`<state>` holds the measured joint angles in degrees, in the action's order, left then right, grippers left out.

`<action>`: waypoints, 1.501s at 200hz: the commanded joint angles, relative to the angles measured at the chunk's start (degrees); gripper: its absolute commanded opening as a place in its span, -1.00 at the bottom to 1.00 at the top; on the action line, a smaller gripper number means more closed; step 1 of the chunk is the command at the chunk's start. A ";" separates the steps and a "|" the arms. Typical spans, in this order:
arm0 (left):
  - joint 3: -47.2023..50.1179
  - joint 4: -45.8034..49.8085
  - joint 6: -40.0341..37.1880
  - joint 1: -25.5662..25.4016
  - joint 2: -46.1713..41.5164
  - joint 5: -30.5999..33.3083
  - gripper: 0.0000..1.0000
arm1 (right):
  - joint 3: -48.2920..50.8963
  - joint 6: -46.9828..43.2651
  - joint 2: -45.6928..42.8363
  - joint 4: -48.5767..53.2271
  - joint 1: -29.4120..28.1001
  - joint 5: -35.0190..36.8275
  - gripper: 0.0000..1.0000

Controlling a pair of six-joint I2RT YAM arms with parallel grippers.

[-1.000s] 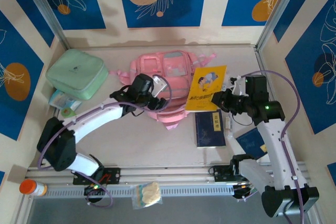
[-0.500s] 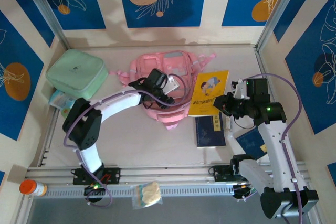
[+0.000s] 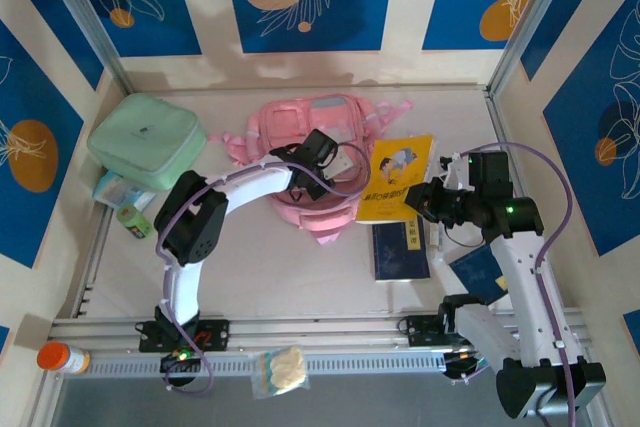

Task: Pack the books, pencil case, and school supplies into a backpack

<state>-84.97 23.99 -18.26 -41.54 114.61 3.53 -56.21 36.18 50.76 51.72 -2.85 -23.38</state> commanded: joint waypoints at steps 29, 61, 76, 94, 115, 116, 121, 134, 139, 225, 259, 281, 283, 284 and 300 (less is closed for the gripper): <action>-0.07 3.10 3.28 0.29 -5.44 4.26 -1.00 | 0.83 -1.15 -1.26 -3.52 0.39 -3.97 -1.00; 0.32 6.91 10.43 0.22 -12.13 7.06 -1.00 | 0.58 -2.02 -0.84 -2.78 0.48 -4.39 -1.00; 1.13 7.77 13.00 0.20 -15.75 7.37 -1.00 | -0.02 -2.39 -0.93 -2.13 0.48 -4.36 -1.00; 1.48 8.91 14.74 0.21 -19.25 7.91 -1.00 | -0.41 -3.03 -0.94 -0.77 0.51 -4.18 -1.00; -1.01 12.81 13.36 0.33 -20.11 9.78 -1.00 | 0.24 -2.97 -0.82 0.30 0.48 -5.25 -1.00; -1.22 13.00 13.30 0.32 -20.07 9.89 -1.00 | 0.27 -2.96 -0.83 0.35 0.48 -5.35 -1.00; -2.20 13.97 13.15 0.32 -19.84 10.31 -1.00 | 0.39 -3.04 -0.87 0.57 0.48 -5.68 -1.00; -4.67 15.78 13.16 0.32 -19.28 10.43 -1.00 | 0.96 -3.28 -1.09 0.88 0.39 -6.37 -1.00; -5.51 16.38 13.25 0.35 -19.25 9.89 -1.00 | 1.42 -3.23 -1.17 0.85 0.31 -6.54 -1.00; -12.87 16.86 11.33 0.71 -21.13 4.70 -1.00 | 12.73 7.18 1.02 -19.10 -14.61 -9.58 -1.00; -14.00 17.41 10.96 0.85 -21.68 4.21 -1.00 | 11.79 9.72 13.45 -36.55 -21.69 -7.75 -1.00; -13.90 17.47 11.10 0.95 -22.40 3.41 -1.00 | 9.72 11.62 22.82 -47.79 -25.09 -6.36 -1.00; -13.91 17.49 11.15 1.00 -22.49 3.46 -1.00 | 9.47 11.63 23.64 -48.39 -25.27 -5.99 -1.00; -13.86 17.49 11.19 1.01 -22.54 3.48 -1.00 | 9.33 11.67 24.06 -48.52 -25.36 -5.89 -1.00; -13.50 17.27 12.11 1.00 -23.19 3.93 -1.00 | 7.64 11.72 30.09 -53.42 -26.25 -4.05 -1.00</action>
<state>-95.26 44.64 -6.46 -40.91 95.94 8.62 -44.34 46.57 75.20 14.70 -27.49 -28.08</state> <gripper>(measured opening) 0.065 0.131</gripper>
